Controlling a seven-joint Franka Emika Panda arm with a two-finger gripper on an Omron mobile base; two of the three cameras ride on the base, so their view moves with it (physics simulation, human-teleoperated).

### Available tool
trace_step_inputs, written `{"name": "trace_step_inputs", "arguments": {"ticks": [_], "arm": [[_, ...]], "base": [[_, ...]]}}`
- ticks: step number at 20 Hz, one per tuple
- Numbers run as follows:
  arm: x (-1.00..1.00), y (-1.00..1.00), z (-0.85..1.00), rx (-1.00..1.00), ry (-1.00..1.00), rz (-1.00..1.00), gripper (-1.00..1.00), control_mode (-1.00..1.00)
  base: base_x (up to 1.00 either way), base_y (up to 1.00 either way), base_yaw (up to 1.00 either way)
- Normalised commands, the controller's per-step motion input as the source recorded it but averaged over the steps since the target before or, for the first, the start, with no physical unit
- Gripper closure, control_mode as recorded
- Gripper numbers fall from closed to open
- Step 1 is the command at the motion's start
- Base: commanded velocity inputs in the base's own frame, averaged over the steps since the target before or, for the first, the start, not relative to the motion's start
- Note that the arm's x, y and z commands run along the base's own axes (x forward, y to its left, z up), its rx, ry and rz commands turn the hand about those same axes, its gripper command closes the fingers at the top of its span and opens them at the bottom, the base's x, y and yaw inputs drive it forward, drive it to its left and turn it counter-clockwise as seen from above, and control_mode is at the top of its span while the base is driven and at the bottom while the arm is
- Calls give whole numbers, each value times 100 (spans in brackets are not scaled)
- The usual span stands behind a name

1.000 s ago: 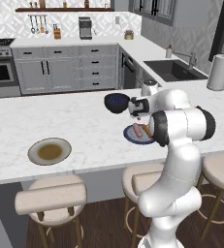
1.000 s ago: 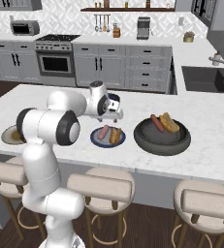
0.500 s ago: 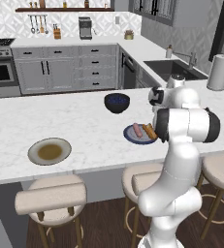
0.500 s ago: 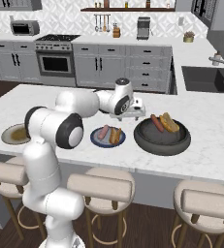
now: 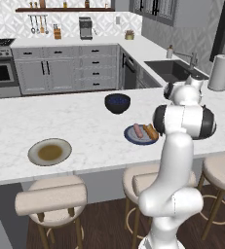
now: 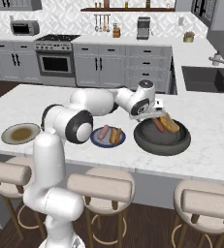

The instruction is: Place one bun and one sausage from the bowl on each plate.

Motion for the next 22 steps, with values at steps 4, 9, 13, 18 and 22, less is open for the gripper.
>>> {"name": "trace_step_inputs", "arguments": {"ticks": [4, 9, 13, 18, 22], "arm": [[15, -56, 0, 0, 0, 7, -100, -100], [0, -44, -17, 0, 0, 7, -100, -100], [0, -33, -28, -2, 0, 9, -100, -100], [0, -30, -24, -2, 0, 9, -100, -100], [1, -24, -21, -4, 0, 10, -100, -100]], "base": [[0, 0, 0], [0, 0, 0], [0, 0, 0], [0, 0, 0], [0, 0, 0]]}}
